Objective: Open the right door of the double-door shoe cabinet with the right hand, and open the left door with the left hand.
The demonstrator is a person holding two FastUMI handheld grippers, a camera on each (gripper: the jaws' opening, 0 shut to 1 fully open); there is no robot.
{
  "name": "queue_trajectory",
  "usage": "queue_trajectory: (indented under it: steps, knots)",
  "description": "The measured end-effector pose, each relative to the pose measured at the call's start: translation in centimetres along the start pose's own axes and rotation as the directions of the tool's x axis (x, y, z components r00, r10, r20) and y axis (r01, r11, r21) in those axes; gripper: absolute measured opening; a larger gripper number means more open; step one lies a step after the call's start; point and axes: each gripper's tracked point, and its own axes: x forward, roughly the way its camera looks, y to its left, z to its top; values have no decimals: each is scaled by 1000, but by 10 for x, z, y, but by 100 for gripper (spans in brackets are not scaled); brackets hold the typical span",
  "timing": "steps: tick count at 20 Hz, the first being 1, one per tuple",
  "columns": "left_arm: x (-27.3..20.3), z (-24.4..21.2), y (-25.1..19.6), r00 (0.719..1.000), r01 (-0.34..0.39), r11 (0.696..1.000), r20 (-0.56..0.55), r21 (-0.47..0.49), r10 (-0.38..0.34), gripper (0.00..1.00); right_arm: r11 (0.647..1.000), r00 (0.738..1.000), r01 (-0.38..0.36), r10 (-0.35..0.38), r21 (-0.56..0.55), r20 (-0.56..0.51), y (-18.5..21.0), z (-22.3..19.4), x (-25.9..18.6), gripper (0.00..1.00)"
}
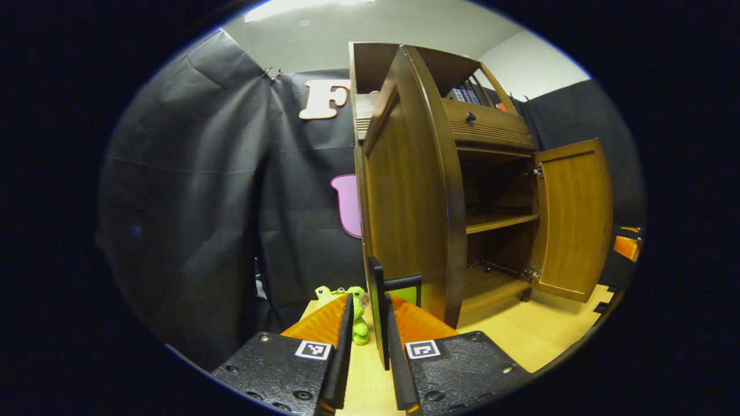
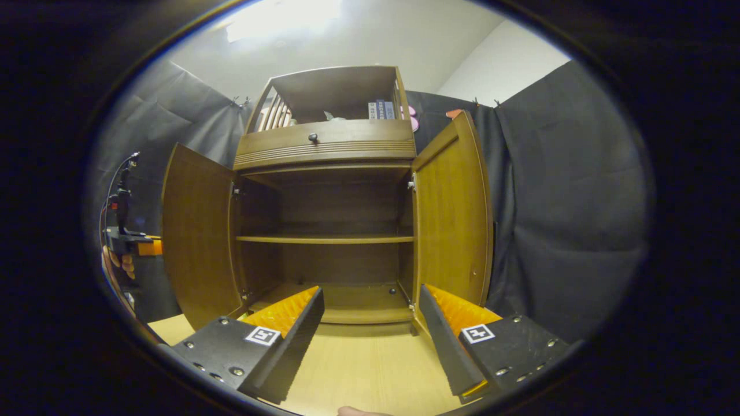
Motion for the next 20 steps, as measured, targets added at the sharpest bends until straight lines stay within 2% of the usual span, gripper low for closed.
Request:
queue_trajectory:
  steps: [1, 2, 3, 7, 10, 13, 16, 17, 18, 19, 20]
  knots:
    - [-1, -1, 5, 1000, -5, 1000, -4, -11, 5, 36, 1000, 1000, 0, 0, 2, 1, 0, 0, -1, 98]
    - [-2, -2, 10, 1000, -12, 1000, -5, -21, 12, 47, 1000, 1000, -3, 3, 3, 3, 1, 1, -1, 98]
    - [-2, -2, 15, 1000, -20, 999, -10, -34, 19, 45, 1000, 1000, -7, 7, 2, 5, 1, 2, -1, 98]
    - [-9, -4, 27, 999, -39, 997, -22, -68, 37, 58, 1000, 1000, -9, 10, -15, 11, 1, 3, -2, 98]
    - [-23, -4, 38, 997, -72, 996, -11, -55, 72, 65, 1000, 1000, -13, 14, -10, 23, 3, 7, -3, 98]
    - [-43, 4, 38, 996, -82, 993, 17, -83, 83, 64, 1000, 999, -1, 1, 1, 32, 3, 9, -2, 98]
    - [-68, 16, 21, 996, -55, 993, 61, -105, 62, 78, 999, 997, 44, -45, 26, 63, -15, 17, -4, 98]
    - [-71, 16, 16, 996, -48, 992, 74, -116, 57, 90, 997, 996, 64, -66, 41, 67, -23, 15, -7, 98]
    - [-75, 15, 10, 996, -49, 989, 72, -139, 60, 84, 996, 994, 75, -79, 53, 71, -29, 16, -9, 98]
    - [-80, 14, 5, 996, -51, 986, 65, -158, 62, 85, 995, 994, 77, -82, 63, 72, -31, 15, -10, 98]
    - [-82, 14, -1, 997, -45, 984, 61, -170, 56, 91, 995, 994, 75, -80, 72, 69, -33, 13, -11, 98]
